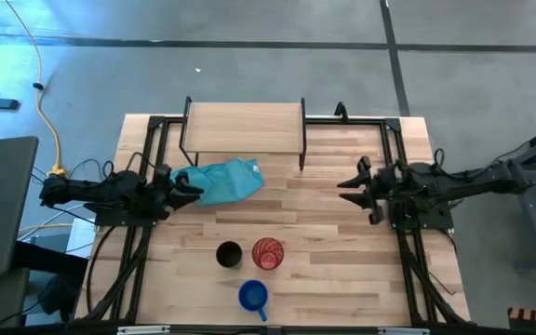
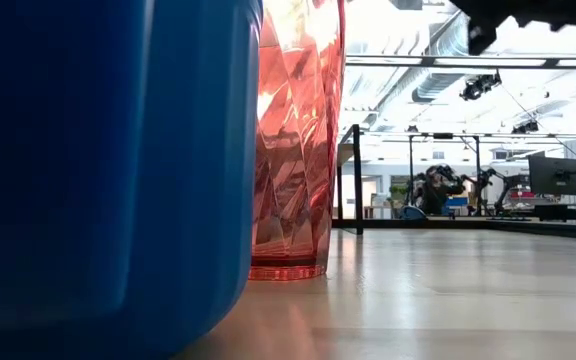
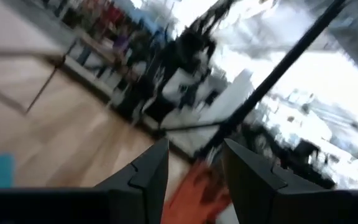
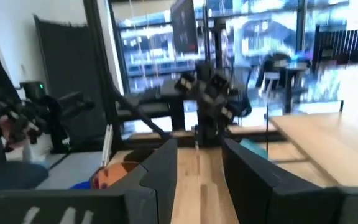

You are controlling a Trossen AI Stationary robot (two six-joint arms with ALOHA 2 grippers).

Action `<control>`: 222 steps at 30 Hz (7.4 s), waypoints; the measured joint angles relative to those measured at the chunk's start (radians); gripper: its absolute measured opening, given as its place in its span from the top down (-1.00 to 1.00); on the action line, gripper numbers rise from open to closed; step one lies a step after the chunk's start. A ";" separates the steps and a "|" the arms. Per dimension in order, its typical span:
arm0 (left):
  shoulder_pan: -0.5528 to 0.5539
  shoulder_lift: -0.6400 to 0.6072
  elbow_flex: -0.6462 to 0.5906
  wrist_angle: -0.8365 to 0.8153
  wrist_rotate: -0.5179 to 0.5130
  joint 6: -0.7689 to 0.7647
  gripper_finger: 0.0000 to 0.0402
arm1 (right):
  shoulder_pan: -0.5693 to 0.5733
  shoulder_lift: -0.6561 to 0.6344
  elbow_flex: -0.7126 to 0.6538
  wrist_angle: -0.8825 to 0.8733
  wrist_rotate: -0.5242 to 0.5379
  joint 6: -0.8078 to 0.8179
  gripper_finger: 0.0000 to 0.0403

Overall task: Stack small to large cups/mugs on shelf
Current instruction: Put the brown cup on the shelf

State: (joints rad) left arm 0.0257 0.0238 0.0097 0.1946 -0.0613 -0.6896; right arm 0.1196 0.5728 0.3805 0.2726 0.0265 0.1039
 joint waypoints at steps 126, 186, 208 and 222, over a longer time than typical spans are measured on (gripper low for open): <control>0.000 0.151 0.000 -0.184 0.076 0.039 0.31 | 0.098 1.438 1.418 -1.184 -0.140 0.307 0.95; 0.000 0.151 0.000 -0.173 0.000 0.001 0.31 | -0.659 1.384 1.975 -1.634 -0.012 0.052 1.00; 0.000 0.151 0.000 -0.162 -0.053 0.012 0.31 | -0.695 1.441 1.973 -1.573 -0.060 0.045 1.00; 0.000 0.151 0.000 -0.162 -0.053 0.012 0.31 | -0.702 1.440 1.976 -1.608 -0.059 0.072 1.00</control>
State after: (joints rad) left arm 0.0254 0.1745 0.0101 0.0322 -0.1139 -0.6781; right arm -0.5827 2.0127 2.3566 -1.3350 -0.0329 0.1759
